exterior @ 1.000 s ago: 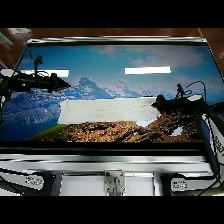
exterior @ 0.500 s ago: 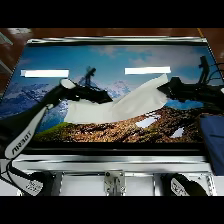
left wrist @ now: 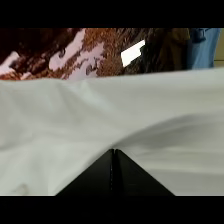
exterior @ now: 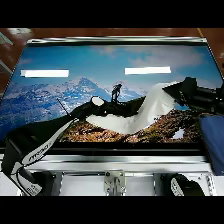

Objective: Fold the shirts.

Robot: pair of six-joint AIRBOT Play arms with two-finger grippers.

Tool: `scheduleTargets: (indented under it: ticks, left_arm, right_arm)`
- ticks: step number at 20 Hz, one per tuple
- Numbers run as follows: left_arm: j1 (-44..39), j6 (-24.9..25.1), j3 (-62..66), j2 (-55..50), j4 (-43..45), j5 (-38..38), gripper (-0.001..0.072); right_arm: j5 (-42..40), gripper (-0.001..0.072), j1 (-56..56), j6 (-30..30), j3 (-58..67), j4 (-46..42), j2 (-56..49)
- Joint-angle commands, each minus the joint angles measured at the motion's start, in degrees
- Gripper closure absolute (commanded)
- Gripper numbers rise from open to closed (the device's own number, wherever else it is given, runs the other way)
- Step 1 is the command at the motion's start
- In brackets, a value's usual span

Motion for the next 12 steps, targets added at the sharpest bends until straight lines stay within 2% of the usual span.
scheduleTargets:
  ticks: [1, 3, 7, 10, 12]
  left_arm:
    - [8.1, 0.1, 0.1, 4.7, 3.1, 0.0, 0.0674]
    - [17.3, -0.1, 0.1, 11.1, 8.5, -2.2, 0.0674]
    - [37.9, -0.1, 0.1, 26.4, 9.5, -7.0, 0.0673]
    - [51.7, -0.1, 0.1, 37.4, 9.5, -14.5, 0.0672]
    - [60.2, 0.0, 0.1, 43.4, 9.5, -20.8, 0.0672]
  right_arm:
    - [-4.9, 0.0651, 6.4, 1.6, 0.0, -3.5, -1.7]
    - [-12.6, 0.0651, 14.8, 1.6, 0.0, -5.4, -7.1]
    - [-29.8, 0.0651, 31.1, 1.2, 0.0, -3.1, -23.2]
    - [-44.2, 0.0650, 41.2, -2.4, 0.0, 6.3, -36.1]
    - [-48.5, 0.0650, 45.7, -3.1, 0.8, 13.3, -43.5]
